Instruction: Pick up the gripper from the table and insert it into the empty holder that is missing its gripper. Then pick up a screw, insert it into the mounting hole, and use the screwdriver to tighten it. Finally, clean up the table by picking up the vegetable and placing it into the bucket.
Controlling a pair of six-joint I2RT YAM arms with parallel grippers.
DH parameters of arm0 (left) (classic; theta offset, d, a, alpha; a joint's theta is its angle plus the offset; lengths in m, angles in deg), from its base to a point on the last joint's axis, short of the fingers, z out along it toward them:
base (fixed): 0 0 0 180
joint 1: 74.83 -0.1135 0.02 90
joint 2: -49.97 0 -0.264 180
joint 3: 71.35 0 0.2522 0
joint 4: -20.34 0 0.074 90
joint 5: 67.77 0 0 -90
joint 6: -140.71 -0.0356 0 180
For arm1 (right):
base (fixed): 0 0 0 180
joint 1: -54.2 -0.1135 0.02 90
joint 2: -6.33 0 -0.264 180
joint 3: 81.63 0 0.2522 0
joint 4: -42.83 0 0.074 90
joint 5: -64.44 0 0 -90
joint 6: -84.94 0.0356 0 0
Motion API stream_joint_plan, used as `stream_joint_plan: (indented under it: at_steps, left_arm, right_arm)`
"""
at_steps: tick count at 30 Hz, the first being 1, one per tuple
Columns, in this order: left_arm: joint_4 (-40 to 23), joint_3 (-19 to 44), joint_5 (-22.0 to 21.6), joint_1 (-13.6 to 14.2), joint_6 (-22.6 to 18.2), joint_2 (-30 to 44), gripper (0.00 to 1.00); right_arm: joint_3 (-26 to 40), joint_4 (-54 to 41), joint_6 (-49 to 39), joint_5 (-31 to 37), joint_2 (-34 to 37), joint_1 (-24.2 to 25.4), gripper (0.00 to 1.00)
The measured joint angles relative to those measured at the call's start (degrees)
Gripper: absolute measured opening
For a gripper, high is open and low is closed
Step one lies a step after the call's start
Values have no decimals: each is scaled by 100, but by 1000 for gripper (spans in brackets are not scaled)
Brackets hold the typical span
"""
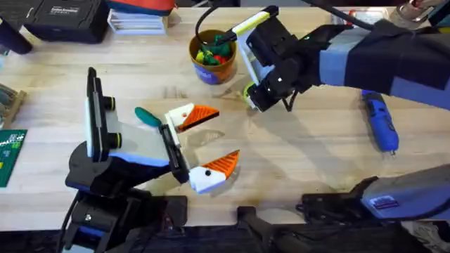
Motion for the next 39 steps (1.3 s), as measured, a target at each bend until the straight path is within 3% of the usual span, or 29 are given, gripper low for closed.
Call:
stream_joint_plan:
  at_steps: [9,19,28,39]
  left_arm:
    - [0,0,0,0,0,-2,985]
    - [0,0,0,0,0,-2,985]
    - [0,0,27,0,-1,-2,985]
    - [0,0,497,0,-238,-2,985]
  right_arm:
    - [470,-838,-2,-26,0,0,6]
    - [1999,-2398,-105,-35,-280,-103,6]
    - [3417,-3049,-320,-383,-413,-1084,6]
    - [3512,-3029,-361,-632,-413,-2178,6]
